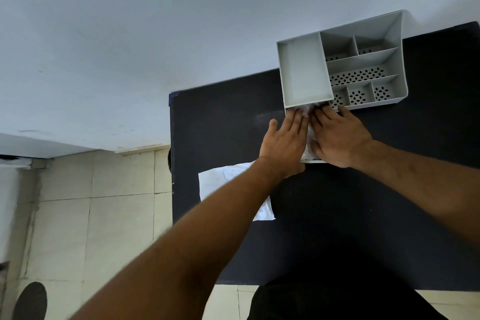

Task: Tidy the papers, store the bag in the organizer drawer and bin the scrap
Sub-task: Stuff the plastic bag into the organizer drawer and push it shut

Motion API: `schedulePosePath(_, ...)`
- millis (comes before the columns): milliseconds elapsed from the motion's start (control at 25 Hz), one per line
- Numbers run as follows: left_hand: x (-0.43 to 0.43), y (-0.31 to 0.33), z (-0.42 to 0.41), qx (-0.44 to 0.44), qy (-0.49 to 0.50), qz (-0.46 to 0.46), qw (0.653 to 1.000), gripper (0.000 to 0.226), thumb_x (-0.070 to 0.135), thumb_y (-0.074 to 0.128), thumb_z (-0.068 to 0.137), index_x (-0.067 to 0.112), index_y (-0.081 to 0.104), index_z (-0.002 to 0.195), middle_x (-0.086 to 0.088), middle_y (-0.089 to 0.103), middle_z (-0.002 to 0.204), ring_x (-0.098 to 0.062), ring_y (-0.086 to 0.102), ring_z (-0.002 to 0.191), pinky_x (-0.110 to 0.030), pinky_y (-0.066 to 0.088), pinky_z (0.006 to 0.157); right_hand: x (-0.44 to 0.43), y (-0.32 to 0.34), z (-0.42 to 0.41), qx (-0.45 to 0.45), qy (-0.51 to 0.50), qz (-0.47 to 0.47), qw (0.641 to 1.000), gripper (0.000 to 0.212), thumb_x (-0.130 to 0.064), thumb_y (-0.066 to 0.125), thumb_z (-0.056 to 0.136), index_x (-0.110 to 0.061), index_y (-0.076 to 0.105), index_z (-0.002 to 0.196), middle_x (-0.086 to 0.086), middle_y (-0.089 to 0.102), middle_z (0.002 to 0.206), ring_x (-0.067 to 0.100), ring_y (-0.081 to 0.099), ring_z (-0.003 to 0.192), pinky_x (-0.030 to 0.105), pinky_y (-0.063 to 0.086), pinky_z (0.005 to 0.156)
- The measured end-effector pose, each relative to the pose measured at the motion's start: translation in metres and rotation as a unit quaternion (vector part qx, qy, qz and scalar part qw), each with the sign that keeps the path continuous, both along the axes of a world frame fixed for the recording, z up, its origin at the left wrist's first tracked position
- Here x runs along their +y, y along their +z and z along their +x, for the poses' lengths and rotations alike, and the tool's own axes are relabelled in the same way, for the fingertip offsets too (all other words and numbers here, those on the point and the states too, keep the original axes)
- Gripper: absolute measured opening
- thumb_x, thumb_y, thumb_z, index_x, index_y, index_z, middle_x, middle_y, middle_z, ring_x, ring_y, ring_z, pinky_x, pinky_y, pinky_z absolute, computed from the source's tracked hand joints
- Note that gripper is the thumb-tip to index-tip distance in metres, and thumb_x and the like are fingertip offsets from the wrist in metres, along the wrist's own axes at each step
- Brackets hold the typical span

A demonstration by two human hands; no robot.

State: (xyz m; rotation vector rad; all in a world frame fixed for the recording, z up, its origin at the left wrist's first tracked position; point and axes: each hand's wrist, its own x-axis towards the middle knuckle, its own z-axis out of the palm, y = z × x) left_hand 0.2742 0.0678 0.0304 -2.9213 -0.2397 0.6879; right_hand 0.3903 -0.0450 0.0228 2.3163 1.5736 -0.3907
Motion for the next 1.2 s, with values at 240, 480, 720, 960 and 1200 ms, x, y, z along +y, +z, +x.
schedulePosePath(240,-0.012,-0.003,-0.008,-0.027,0.034,-0.045,0.998,0.088,0.034,0.062,0.091,0.002,0.016,0.158,-0.021,0.017,0.165,-0.034,0.018,0.153,-0.051,0.028,0.116,-0.001,0.003,0.002,0.011,0.009,-0.001,1.0,0.074,-0.052,0.032,0.095,-0.004,0.032,0.152,0.014,0.04,0.156,0.028,0.032,0.146,0.05,0.034,0.114)
schedulePosePath(480,-0.007,-0.005,0.01,0.016,0.033,-0.039,0.999,0.122,0.049,0.078,0.075,0.001,0.005,0.159,-0.022,0.021,0.163,-0.034,0.024,0.15,-0.048,0.022,0.119,0.003,0.006,0.0,0.022,0.0,0.02,1.0,0.07,-0.049,0.039,0.095,-0.008,0.034,0.151,0.011,0.041,0.155,0.026,0.033,0.146,0.052,0.025,0.119)
schedulePosePath(720,-0.006,-0.008,0.017,0.029,0.013,-0.013,0.999,0.123,0.059,0.076,0.072,0.001,0.009,0.158,-0.022,0.021,0.163,-0.034,0.023,0.151,-0.05,0.021,0.118,-0.01,0.002,-0.004,-0.01,0.035,0.004,0.999,0.076,-0.058,0.032,0.096,-0.01,0.028,0.155,0.01,0.032,0.162,0.026,0.023,0.152,0.058,0.007,0.122)
schedulePosePath(960,-0.012,-0.007,0.002,-0.005,0.016,0.012,1.0,0.106,0.058,0.07,0.077,0.004,0.022,0.155,-0.019,0.029,0.16,-0.035,0.023,0.149,-0.054,0.029,0.11,-0.014,-0.003,0.004,-0.009,0.06,0.009,0.998,0.073,-0.054,0.025,0.097,-0.008,0.033,0.153,0.011,0.037,0.159,0.025,0.028,0.149,0.055,0.011,0.121)
schedulePosePath(1200,-0.012,-0.006,0.0,-0.009,0.037,0.033,0.999,0.107,0.065,0.064,0.079,0.003,0.021,0.155,-0.024,0.021,0.163,-0.038,0.009,0.154,-0.053,0.029,0.11,-0.01,-0.006,0.014,-0.028,0.079,0.008,0.996,0.072,-0.054,0.027,0.097,-0.008,0.036,0.152,0.011,0.041,0.157,0.025,0.031,0.148,0.056,0.014,0.121)
